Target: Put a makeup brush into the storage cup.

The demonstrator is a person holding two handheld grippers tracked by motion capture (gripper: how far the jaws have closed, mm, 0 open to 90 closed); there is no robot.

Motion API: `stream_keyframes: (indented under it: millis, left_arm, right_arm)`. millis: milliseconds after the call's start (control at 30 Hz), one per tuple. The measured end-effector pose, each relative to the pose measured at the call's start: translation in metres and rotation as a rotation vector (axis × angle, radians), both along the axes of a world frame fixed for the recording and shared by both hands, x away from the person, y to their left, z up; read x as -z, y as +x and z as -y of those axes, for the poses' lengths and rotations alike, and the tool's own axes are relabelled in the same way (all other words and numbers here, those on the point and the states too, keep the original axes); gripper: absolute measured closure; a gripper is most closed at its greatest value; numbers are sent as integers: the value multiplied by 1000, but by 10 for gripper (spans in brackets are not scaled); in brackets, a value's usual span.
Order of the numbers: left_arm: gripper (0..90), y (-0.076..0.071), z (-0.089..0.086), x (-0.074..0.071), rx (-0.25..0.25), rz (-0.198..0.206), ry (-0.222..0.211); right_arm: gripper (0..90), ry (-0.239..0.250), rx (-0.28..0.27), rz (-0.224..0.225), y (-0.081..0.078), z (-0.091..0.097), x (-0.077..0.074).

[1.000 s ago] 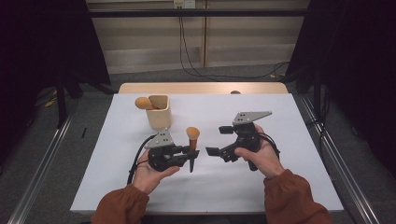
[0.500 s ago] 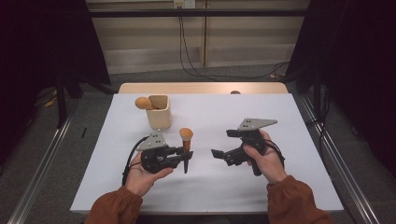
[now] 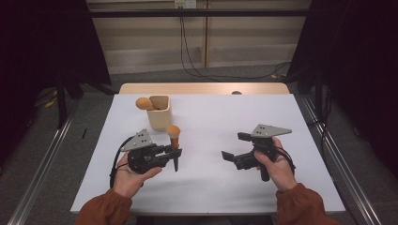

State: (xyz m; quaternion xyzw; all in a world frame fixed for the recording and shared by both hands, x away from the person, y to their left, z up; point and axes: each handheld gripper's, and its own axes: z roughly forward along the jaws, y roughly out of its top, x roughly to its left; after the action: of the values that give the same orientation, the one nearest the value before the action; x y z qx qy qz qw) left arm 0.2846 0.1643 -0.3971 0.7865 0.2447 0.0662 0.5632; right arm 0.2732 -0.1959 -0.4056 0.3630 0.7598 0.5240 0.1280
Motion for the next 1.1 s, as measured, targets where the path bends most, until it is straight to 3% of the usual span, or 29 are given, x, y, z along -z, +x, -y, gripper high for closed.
stream_keyframes:
  millis: [367,567,767,867,900,1100]
  left_arm:
    - [743,6,-12,-8,-39,14,-9]
    - [743,9,-18,-19,-57,36,-5]
    - [744,14,-25,-29,-85,50,-26]
    - [743,17,-31,-39,-95,71,-65]
    - [744,18,-34,-44,-108,88,-61]
    - [744,24,-42,-54,-138,98,-73]
  right_arm:
    - [22,14,40,23,-15,17,11]
    - [15,14,92,41,-21,30,9]
    - [16,28,141,50,-28,42,12]
    - [13,30,165,50,-31,45,13]
    - [13,37,170,51,-32,47,13]
    - [3,44,183,75,-42,52,20]
